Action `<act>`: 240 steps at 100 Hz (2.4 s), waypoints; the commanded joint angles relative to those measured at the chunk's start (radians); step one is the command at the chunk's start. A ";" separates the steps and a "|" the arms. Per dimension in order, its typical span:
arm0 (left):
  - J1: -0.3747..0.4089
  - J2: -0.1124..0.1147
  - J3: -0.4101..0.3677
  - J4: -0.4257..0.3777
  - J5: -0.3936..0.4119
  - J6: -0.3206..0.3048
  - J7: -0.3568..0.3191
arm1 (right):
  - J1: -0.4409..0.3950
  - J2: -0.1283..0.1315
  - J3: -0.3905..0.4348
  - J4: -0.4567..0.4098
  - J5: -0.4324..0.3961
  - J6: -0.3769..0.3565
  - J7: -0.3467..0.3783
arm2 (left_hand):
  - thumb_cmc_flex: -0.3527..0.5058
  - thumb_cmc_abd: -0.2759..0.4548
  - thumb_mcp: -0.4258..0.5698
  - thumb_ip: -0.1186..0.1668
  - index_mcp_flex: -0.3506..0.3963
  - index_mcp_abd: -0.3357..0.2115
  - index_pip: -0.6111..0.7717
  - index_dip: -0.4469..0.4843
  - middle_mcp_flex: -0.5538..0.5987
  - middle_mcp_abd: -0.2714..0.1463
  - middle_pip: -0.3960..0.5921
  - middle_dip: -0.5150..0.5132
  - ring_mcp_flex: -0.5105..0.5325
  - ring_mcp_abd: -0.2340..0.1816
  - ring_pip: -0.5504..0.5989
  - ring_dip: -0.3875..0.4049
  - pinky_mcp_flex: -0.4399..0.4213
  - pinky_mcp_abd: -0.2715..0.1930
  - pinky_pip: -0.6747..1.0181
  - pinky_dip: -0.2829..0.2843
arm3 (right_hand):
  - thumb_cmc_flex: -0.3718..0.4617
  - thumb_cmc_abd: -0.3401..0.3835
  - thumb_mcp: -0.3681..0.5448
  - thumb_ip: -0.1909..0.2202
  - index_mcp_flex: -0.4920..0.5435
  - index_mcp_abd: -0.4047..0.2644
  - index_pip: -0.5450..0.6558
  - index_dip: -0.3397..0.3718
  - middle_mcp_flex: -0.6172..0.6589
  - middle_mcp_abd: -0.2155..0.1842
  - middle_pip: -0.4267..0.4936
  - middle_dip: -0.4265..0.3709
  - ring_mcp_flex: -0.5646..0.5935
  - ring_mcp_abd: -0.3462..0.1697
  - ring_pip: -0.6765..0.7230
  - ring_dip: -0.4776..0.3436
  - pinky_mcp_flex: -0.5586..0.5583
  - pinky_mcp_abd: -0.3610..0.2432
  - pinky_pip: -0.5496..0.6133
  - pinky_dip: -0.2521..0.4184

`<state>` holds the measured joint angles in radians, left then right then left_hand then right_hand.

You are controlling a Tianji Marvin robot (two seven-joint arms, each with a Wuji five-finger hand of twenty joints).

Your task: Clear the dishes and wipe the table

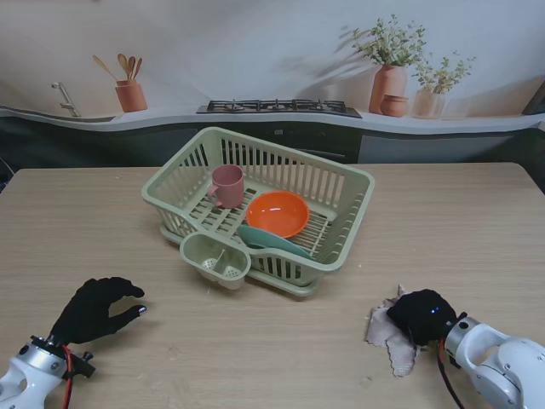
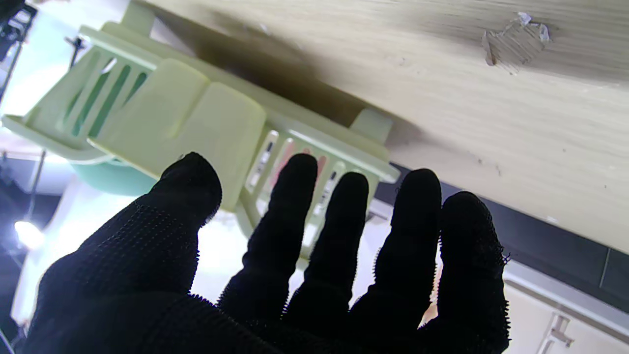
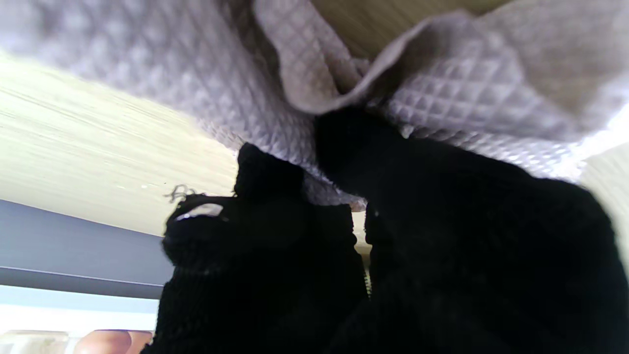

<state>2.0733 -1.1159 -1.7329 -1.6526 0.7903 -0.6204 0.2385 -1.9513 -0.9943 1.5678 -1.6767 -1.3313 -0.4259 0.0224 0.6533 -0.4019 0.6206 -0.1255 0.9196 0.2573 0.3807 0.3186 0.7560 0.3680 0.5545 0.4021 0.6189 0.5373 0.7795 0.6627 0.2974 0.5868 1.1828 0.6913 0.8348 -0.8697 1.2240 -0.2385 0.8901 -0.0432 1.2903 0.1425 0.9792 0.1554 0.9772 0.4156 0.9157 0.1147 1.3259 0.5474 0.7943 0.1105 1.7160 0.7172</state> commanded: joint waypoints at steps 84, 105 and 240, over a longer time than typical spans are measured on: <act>0.037 0.000 -0.018 -0.035 -0.101 0.038 -0.119 | 0.271 0.000 -0.267 0.207 0.021 0.242 -0.024 | 0.052 0.049 -0.083 0.043 0.016 0.005 -0.041 -0.001 -0.023 0.013 -0.017 -0.013 -0.028 0.022 -0.011 0.002 -0.031 -0.019 -0.001 -0.014 | -0.020 0.052 -0.024 -0.011 0.007 0.072 -0.088 -0.049 0.008 0.064 0.028 -0.001 0.016 0.007 0.062 -0.005 -0.016 -0.057 0.029 0.001; 0.033 -0.004 -0.022 -0.037 -0.115 0.025 -0.111 | 0.161 0.001 -0.159 0.157 0.001 0.162 -0.035 | 0.053 0.051 -0.085 0.044 0.020 0.006 -0.053 0.001 -0.023 0.013 -0.017 -0.013 -0.030 0.022 -0.011 0.002 -0.031 -0.018 -0.002 -0.015 | -0.022 0.052 -0.023 -0.011 0.009 0.071 -0.087 -0.049 0.009 0.063 0.028 -0.002 0.016 0.008 0.062 -0.005 -0.022 -0.052 0.023 0.001; 0.033 -0.011 -0.027 -0.033 -0.083 0.009 -0.059 | 0.373 0.011 -0.320 0.341 0.003 0.276 -0.111 | 0.055 0.055 -0.098 0.044 0.053 0.006 -0.128 0.023 -0.024 0.009 -0.017 -0.013 -0.031 0.020 -0.012 0.004 -0.033 -0.019 -0.001 -0.017 | -0.025 0.063 -0.032 -0.009 -0.001 0.058 -0.075 -0.053 0.005 0.054 0.037 -0.007 0.019 -0.009 0.059 -0.014 -0.030 -0.040 0.004 -0.001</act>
<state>2.1026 -1.1228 -1.7617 -1.6840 0.7095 -0.6129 0.1895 -1.5512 -0.9797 1.2433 -1.3453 -1.3269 -0.1314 -0.1207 0.6913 -0.3880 0.5480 -0.1139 0.9311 0.2589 0.2676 0.3322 0.7556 0.3680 0.5444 0.4021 0.6061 0.5373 0.7765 0.6627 0.2782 0.5798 1.1828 0.6822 0.8384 -0.8702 1.2614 -0.2361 0.8918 -0.0688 1.3963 0.1766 0.9680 0.1614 0.9877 0.4030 0.9129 0.1140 1.3259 0.5353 0.7753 0.1170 1.7108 0.7167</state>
